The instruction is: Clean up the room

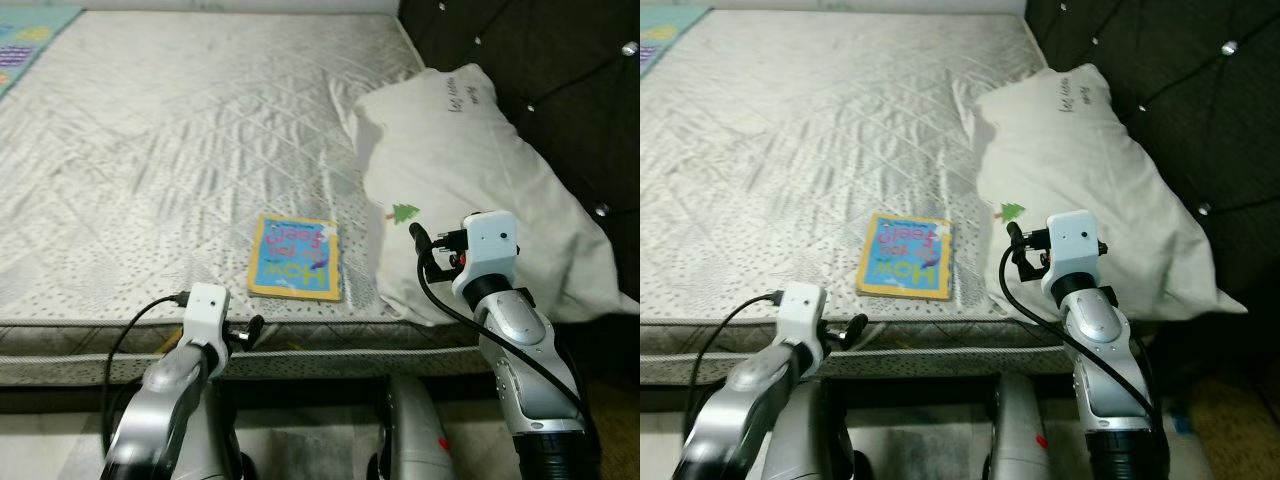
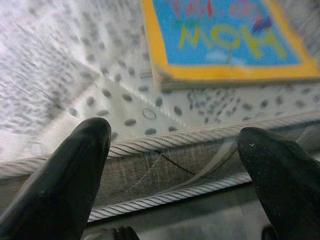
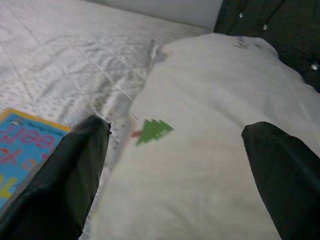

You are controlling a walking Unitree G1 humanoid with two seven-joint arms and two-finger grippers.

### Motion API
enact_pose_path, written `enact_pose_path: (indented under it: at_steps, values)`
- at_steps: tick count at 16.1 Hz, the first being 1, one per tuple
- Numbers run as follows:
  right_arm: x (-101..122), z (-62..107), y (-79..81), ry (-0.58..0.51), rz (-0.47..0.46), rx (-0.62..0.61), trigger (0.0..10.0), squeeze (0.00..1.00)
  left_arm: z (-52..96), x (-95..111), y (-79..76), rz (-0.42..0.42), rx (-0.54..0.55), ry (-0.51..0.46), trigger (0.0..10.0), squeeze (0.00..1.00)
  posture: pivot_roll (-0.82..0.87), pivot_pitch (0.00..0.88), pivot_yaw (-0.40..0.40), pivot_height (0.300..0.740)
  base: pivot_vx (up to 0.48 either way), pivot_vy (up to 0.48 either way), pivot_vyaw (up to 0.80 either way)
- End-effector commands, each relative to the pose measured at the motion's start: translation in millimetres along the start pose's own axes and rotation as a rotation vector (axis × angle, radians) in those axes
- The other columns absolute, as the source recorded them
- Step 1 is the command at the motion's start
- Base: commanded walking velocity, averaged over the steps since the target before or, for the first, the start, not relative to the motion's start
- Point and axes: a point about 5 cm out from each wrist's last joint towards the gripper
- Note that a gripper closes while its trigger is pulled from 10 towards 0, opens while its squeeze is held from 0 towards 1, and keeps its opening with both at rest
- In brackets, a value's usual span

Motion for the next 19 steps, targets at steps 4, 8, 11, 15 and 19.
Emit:
enact_pose_path:
  at_steps: [4, 8, 11, 15, 19]
  values:
    - [8, 0.1, 17.4, -0.061, -0.133, 0.052, 10.0, 0.00, 44.1, 45, 1.8, -0.021, 0.134, -0.433, 10.0, 0.00, -0.11, 0.000, 0.006, 0.549, 0.000, 0.000, 0.00]
    - [3, 4.9, 29.1, -0.058, -0.188, 0.051, 10.0, 0.00, 65.6, 51, 6.9, 0.008, 0.236, -0.541, 10.0, 0.00, -0.10, 0.000, 0.019, 0.549, 0.000, 0.000, 0.00]
    - [14, -4.4, 32.5, -0.118, -0.250, 0.066, 10.0, 0.00, 63.4, 42, -3.1, 0.028, 0.211, -0.537, 10.0, 0.00, -0.10, 0.000, 0.029, 0.549, 0.000, 0.000, 0.00]
    - [26, -15.5, 28.6, -0.163, -0.268, 0.029, 10.0, 0.00, 58.1, 45, 0.0, 0.035, 0.214, -0.541, 10.0, 0.00, -0.10, 0.000, 0.052, 0.596, 0.000, 0.000, 0.00]
    - [21, -17.7, 29.4, -0.159, -0.272, 0.006, 10.0, 0.00, 50.7, 46, -2.8, 0.041, 0.212, -0.538, 10.0, 0.00, -0.10, 0.000, 0.065, 0.643, 0.000, 0.000, 0.00]
Point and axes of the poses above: a point about 5 cm out from each wrist's last joint towards the gripper, its own z axis pointing back from the gripper into the wrist, its own x axis along the axis of the wrist's last joint, y = z × x, and after that the axes turned 10 degrees about z, right-handed
